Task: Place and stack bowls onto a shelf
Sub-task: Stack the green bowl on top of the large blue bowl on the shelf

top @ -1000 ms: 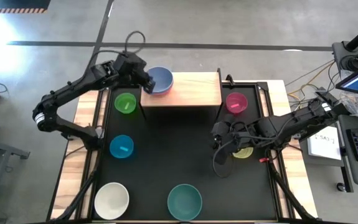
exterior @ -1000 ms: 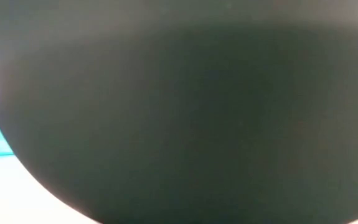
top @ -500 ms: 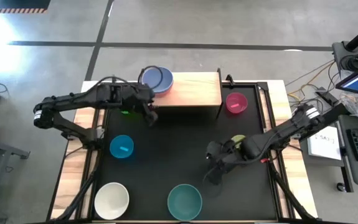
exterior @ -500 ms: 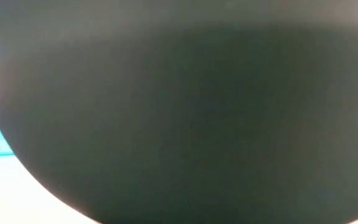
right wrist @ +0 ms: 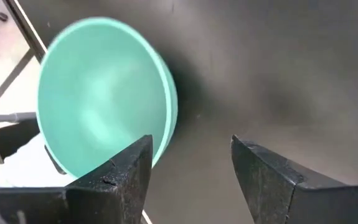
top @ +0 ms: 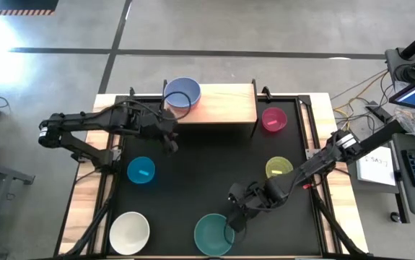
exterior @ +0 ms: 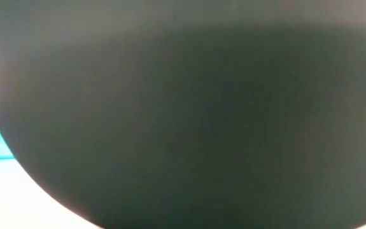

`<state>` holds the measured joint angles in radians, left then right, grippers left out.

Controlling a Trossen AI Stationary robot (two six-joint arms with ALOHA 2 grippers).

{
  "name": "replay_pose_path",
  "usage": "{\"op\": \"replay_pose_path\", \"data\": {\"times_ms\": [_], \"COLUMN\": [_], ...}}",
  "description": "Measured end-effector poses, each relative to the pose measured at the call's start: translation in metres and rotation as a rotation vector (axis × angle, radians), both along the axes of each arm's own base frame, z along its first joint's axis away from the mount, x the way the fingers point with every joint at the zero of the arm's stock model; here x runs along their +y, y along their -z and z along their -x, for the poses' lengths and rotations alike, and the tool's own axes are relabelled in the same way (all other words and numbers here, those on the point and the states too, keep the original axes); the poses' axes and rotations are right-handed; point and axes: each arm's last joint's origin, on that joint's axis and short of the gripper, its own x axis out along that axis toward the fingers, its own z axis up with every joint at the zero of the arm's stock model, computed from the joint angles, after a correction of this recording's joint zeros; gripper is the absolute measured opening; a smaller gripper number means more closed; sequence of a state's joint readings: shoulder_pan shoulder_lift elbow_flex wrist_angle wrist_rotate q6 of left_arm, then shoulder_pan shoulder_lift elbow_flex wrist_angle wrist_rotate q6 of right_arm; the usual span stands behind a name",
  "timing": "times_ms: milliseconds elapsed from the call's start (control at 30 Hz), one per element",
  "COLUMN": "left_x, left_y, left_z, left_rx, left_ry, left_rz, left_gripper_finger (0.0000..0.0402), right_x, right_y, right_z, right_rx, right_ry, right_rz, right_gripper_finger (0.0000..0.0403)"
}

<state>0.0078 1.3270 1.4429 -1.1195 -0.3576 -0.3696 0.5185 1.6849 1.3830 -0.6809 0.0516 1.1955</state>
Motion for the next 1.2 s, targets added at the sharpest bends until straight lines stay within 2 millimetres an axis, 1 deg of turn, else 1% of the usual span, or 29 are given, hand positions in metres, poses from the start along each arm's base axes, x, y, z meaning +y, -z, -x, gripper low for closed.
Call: {"op": "replay_pose_path", "data": {"times_ms": [367, 633, 767, 900, 1033, 1200], "left_x": [-0.018, -0.037, -0.049, -0.062, -0.077, -0.098], "left_y": [0.0, 0.0, -0.001, -0.001, 0.001, 0.011], "left_z": [0.001, 0.002, 0.005, 0.008, 0.01, 0.014], "left_rx": [-0.006, -0.015, -0.025, -0.036, -0.047, -0.025], "left_ry": [0.045, 0.089, 0.115, 0.137, 0.166, 0.193], "left_rz": [0.017, 0.041, 0.058, 0.081, 0.107, 0.137], "left_gripper_finger": [0.0121, 0.0121, 0.0121, 0.0121, 0.0121, 0.0121], "right_x": [0.027, 0.036, 0.037, 0.037, 0.037, 0.035], "right_y": [0.03, 0.053, 0.057, 0.061, 0.061, 0.065], "right_z": [-0.012, -0.019, -0.022, -0.023, -0.024, -0.025], "right_rx": [-0.016, -0.002, -0.025, -0.029, -0.036, -0.049], "right_ry": [0.005, -0.014, -0.046, -0.048, -0.058, -0.093], "right_rz": [-0.057, -0.026, -0.014, 0.015, 0.019, 0.072], "right_gripper_finger": [0.0205, 0.0205, 0.0201, 0.0173, 0.0128, 0.0069]}}
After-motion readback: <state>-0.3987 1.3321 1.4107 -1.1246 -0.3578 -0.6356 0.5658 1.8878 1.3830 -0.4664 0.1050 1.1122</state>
